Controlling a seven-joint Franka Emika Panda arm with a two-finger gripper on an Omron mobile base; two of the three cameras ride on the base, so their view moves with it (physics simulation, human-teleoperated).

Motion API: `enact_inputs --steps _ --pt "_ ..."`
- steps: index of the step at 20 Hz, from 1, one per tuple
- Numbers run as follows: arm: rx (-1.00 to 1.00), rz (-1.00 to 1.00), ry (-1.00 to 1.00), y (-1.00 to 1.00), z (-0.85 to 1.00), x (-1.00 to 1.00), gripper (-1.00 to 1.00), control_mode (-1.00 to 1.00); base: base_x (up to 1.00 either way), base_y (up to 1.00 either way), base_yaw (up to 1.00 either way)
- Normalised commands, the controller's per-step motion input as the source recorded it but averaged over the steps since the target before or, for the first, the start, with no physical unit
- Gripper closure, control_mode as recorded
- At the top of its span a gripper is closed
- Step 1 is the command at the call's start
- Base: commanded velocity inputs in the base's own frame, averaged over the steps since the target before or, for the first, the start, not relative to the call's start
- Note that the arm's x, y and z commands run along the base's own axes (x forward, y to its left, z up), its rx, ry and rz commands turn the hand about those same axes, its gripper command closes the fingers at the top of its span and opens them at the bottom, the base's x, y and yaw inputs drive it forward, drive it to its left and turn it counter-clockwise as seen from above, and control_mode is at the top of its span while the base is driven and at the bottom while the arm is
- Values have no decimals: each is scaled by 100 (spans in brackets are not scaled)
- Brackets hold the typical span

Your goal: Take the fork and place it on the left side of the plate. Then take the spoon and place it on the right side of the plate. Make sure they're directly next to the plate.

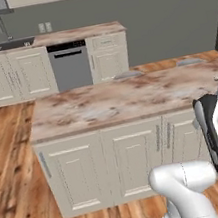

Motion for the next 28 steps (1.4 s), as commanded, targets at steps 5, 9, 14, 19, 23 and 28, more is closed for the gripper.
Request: enact_inputs --steps 5,9,14,19,23,28 --pt "0 0 0 0 0 0 100 100 -23 -100 0" --pt "0 0 0 0 0 0 100 100 -12 -100 -1" --pt "0 0 0 0 0 0 100 100 0 -100 -1" --pt "0 0 0 0 0 0 100 100 5 -100 -2" --pt "0 0 0 0 0 0 100 100 22 -100 -6" --pt "0 0 0 0 0 0 100 100 47 -96 -8"
